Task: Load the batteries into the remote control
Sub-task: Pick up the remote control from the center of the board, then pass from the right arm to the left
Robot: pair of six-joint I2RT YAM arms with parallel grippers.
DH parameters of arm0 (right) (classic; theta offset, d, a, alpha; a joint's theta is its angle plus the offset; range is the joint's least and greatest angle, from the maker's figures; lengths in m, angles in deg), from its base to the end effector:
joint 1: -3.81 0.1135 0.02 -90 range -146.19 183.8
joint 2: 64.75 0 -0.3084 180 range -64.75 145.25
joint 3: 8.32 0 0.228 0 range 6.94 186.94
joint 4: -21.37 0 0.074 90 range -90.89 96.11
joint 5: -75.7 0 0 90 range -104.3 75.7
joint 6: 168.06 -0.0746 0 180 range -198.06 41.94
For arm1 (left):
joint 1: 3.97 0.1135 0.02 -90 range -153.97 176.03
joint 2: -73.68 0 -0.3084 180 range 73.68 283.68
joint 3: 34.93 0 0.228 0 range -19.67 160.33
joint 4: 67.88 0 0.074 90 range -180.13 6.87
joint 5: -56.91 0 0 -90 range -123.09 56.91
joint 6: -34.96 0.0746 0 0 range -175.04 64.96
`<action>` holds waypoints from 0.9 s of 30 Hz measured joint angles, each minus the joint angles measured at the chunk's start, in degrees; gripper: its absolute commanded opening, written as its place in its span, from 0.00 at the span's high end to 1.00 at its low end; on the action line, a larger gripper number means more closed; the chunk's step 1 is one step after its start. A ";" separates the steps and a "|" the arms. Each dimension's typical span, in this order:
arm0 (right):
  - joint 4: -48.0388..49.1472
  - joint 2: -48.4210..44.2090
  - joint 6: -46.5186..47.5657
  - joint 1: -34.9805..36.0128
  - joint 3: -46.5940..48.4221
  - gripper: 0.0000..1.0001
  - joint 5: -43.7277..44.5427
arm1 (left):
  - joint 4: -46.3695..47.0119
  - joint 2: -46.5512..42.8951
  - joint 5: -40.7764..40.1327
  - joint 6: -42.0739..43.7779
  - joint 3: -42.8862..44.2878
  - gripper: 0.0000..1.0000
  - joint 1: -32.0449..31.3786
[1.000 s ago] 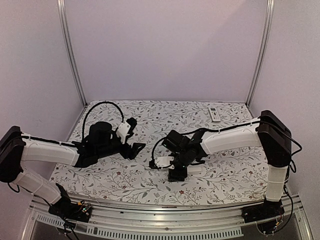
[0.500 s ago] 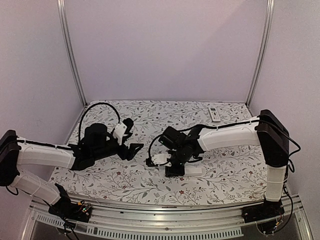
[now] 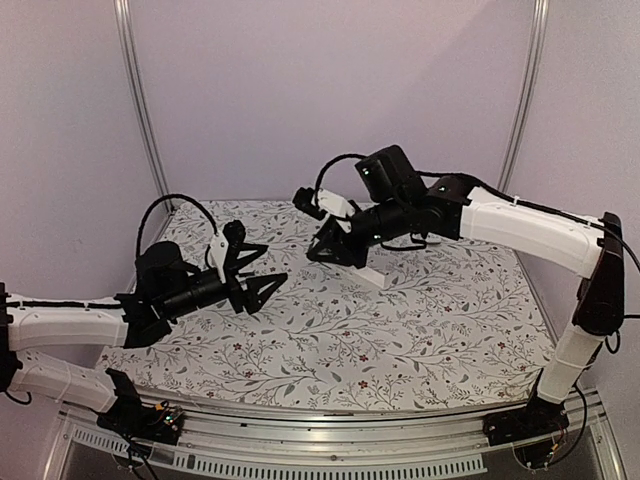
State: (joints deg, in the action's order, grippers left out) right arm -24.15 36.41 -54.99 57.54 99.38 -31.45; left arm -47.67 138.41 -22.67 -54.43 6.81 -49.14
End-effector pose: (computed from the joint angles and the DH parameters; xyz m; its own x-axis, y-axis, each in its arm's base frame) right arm 0.2302 0.3509 0.3506 0.0126 -0.6157 -0.7879 -0.9794 0.1513 -0.1340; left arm 0.1635 -0.1836 0.2962 -0.0254 0.0404 -0.9989 0.8252 0.5649 0.0019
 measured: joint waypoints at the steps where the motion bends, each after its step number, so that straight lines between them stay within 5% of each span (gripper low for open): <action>1: 1.68 -1.81 -1.22 -0.50 0.04 1.00 -1.11 | 0.92 0.15 0.96 0.02 0.17 0.16 -0.63; 13: 24.94 -11.96 -14.25 -0.48 -3.08 1.00 -15.93 | 9.05 13.44 11.45 -5.29 16.04 0.14 -5.40; 22: 30.67 -12.09 -18.53 -0.48 -4.61 1.00 -19.67 | 12.72 20.65 21.88 -12.72 23.12 0.54 -5.40; 27: 31.89 -12.74 -19.26 -0.50 -5.53 1.00 -19.69 | 14.78 21.22 24.06 -15.28 22.93 0.67 -5.42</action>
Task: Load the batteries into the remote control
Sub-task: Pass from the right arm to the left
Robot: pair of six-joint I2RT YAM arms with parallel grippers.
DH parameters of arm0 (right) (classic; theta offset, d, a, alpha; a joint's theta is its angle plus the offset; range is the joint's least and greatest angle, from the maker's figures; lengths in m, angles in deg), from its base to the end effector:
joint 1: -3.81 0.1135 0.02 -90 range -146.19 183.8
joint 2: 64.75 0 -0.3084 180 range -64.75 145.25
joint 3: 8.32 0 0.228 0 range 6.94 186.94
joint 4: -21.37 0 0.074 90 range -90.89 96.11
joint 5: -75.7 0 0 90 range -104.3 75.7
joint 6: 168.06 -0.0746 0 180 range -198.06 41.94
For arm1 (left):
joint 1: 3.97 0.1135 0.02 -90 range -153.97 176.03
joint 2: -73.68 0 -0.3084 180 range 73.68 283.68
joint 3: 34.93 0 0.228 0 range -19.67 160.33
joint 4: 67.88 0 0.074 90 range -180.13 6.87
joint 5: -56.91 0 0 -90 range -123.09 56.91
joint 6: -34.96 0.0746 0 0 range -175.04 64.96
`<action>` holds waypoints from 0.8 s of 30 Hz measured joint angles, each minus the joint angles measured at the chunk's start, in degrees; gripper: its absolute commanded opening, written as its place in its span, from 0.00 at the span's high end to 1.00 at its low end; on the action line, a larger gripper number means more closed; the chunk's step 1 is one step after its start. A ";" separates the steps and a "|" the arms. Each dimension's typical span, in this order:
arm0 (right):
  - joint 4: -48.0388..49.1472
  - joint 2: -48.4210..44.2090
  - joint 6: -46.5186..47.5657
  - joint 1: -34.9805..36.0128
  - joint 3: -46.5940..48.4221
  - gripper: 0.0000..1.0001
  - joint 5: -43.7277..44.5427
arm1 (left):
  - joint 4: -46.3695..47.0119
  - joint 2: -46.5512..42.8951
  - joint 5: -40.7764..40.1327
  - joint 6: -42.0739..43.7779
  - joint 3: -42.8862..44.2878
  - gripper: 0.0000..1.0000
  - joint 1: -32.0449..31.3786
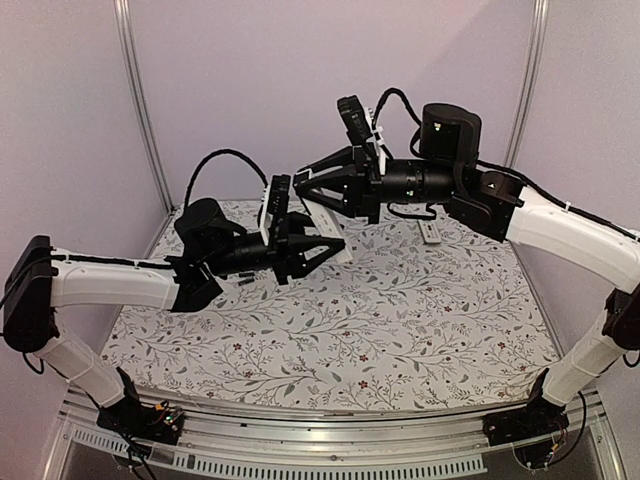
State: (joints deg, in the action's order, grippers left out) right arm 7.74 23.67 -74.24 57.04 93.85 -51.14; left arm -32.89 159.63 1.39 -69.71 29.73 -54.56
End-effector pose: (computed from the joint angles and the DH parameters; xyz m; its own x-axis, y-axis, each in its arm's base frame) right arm 0.1837 0.3205 0.4763 0.0679 0.0018 -0.9977 -0.9977 -0.0011 -0.0679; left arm 0.1847 -0.2913 0.3704 -0.1043 -0.2019 -0.9738 0.9920 0.0488 -0.1163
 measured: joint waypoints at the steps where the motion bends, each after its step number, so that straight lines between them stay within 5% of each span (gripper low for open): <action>1: 0.09 -0.02 0.00 0.00 -0.02 1.00 0.00 | 0.33 0.00 0.00 -0.28 0.00 0.69 0.00; 5: 0.55 -0.09 -1.49 0.00 -0.35 1.00 0.24 | 0.76 0.00 -0.35 0.55 -0.11 0.86 0.00; 8: 0.76 -0.22 -1.90 -0.04 -0.76 0.86 0.35 | 0.74 -0.04 -0.63 0.72 -0.39 1.00 -0.02; 11: 1.09 -0.83 -1.97 -0.04 -2.08 0.48 0.83 | 0.39 -0.11 -1.03 0.79 -0.87 1.00 -0.22; 13: 1.22 -1.20 -1.79 -0.07 -2.82 0.07 1.79 | -0.63 -0.33 -1.99 0.46 -1.14 1.00 -0.35; 14: 1.25 -1.55 -1.44 -0.17 -3.45 0.02 2.51 | -1.70 -0.63 -2.89 0.22 -1.22 1.00 -0.35; 24: -1.07 -7.43 -3.21 -7.32 -7.17 0.01 14.10 | -28.52 -2.97 -21.11 -2.25 3.91 1.00 0.55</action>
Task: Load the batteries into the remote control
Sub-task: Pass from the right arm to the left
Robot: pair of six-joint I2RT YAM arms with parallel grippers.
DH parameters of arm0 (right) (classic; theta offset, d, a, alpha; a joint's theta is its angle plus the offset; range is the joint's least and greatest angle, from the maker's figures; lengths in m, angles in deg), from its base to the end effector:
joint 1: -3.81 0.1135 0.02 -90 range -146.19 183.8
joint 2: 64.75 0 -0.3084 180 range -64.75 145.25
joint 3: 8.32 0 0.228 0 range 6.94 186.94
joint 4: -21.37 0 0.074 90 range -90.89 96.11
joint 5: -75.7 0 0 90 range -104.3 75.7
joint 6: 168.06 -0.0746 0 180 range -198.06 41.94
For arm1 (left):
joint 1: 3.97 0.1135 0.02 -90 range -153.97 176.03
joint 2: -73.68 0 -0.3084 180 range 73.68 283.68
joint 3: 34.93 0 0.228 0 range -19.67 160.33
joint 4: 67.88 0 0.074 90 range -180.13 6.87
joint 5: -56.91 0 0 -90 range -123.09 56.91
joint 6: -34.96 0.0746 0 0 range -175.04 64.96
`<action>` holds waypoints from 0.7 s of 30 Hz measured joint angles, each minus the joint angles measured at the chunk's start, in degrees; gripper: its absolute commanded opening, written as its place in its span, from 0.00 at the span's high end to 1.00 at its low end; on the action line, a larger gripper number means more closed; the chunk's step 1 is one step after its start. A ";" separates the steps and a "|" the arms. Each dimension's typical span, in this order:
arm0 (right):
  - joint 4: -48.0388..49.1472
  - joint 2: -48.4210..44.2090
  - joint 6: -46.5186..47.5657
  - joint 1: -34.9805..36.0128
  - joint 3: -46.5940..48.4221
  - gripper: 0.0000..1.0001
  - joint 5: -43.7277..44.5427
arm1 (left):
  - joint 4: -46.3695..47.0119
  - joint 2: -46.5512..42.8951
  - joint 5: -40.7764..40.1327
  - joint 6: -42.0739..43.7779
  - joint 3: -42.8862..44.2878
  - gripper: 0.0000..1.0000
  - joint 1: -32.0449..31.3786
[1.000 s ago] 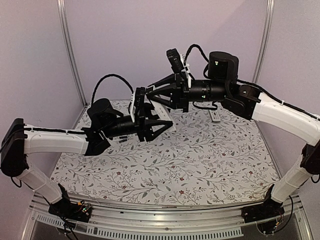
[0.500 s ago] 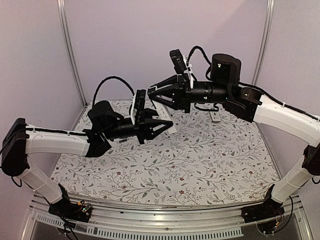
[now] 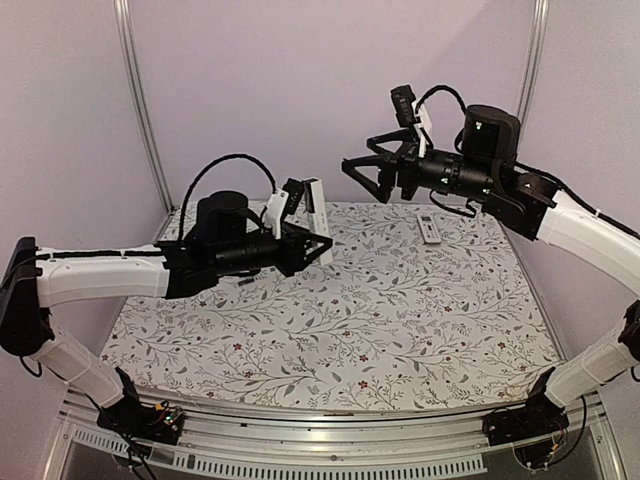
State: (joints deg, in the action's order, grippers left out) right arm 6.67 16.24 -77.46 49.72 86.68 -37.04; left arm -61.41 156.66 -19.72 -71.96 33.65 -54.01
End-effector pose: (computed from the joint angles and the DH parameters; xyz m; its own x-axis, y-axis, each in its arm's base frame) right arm 0.2129 0.2612 0.4716 0.0014 -0.0125 -0.9999 -0.9314 0.3640 -0.0058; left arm 0.2105 -0.2781 0.3427 -0.3446 -0.0296 -0.9383 0.8284 0.4606 -0.3188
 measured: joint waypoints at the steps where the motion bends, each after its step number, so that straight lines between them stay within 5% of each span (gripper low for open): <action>1: -1.09 -0.66 -0.83 -1.38 0.00 0.01 2.38 | -4.46 0.48 -2.82 -0.61 1.44 1.00 0.22; 9: -13.88 0.28 -5.88 -9.27 0.04 0.01 21.90 | -33.53 12.31 -18.56 -2.16 9.53 1.00 3.34; 16: -23.10 5.81 -7.30 -9.94 0.04 0.01 28.35 | -46.73 25.57 -15.13 -0.96 14.95 0.93 7.08; 21: -26.77 8.04 -7.26 -9.99 0.02 0.01 30.47 | -50.07 27.89 -10.69 -0.26 18.38 0.78 8.66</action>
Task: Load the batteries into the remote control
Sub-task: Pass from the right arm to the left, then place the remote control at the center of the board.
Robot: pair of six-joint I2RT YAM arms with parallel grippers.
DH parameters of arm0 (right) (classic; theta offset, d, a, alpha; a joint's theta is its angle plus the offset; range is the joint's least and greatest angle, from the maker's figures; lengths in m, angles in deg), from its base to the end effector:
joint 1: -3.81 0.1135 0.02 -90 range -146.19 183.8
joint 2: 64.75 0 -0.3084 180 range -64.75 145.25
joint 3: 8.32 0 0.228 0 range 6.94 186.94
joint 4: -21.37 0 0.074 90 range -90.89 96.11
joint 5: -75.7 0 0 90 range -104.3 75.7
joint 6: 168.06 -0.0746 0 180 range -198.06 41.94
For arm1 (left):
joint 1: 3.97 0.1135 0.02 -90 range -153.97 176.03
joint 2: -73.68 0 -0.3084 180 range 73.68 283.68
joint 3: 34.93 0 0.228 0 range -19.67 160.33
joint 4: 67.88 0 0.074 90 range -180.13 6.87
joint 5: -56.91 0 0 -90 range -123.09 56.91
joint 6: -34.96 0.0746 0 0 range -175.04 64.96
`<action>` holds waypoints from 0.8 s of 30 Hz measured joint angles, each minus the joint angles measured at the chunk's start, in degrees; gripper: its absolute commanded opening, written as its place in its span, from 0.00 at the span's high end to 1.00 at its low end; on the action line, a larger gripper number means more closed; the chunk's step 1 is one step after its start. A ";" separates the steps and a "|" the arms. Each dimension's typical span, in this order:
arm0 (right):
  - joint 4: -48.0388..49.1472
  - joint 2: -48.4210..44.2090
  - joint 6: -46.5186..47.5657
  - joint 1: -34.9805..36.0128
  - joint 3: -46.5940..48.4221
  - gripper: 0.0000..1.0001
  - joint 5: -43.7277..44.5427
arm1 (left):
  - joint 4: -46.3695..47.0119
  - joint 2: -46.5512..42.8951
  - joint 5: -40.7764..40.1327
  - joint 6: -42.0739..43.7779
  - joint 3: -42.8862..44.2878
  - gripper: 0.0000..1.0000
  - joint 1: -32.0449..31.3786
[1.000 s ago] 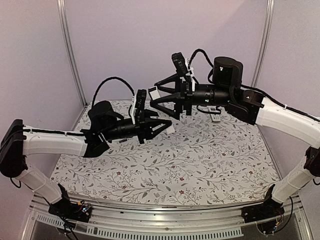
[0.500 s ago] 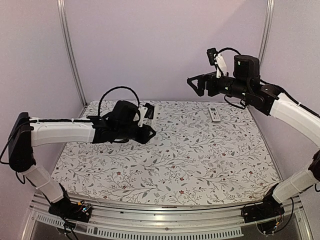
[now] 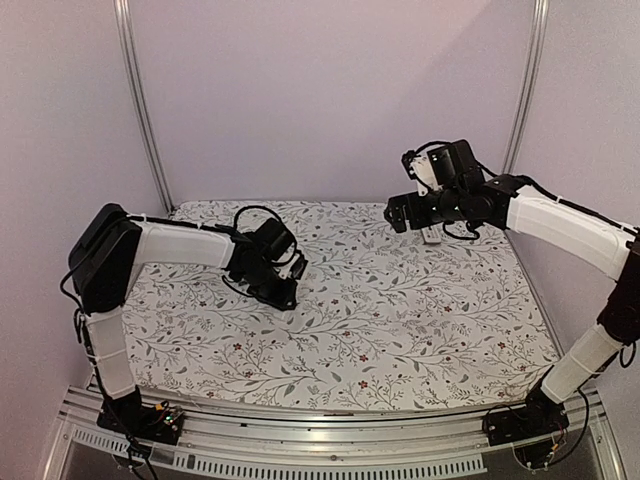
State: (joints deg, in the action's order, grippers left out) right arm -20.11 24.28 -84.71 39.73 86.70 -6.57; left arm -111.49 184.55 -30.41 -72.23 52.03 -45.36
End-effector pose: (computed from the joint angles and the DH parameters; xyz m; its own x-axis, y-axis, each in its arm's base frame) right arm 0.2990 0.2042 0.3598 -0.5240 -0.2379 -0.8178 -0.4349 0.9003 0.0167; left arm 0.2941 -0.2638 0.1720 -0.8614 0.3657 -0.3525 0.4389 0.8852 -0.1543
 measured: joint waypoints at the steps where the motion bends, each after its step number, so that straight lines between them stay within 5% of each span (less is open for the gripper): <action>1: -0.50 0.39 0.00 0.00 0.00 0.01 0.63 | -0.61 0.52 0.90 0.17 0.70 0.74 0.31; 6: -3.23 3.21 0.13 -0.28 0.00 0.01 2.86 | -2.12 2.82 3.67 1.05 2.82 0.57 0.81; 15: -5.31 5.16 0.24 -0.52 0.00 0.01 4.39 | -3.17 3.50 4.20 1.55 3.48 0.39 0.92; 24: -3.78 5.38 3.10 -5.64 0.33 0.01 5.99 | -2.86 -5.62 5.18 1.36 3.32 0.35 1.01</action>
State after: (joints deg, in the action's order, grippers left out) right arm -23.89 29.66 -81.61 34.09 87.03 -0.58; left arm -114.35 178.93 -25.23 -70.87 55.35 -44.35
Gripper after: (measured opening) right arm 0.989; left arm 0.645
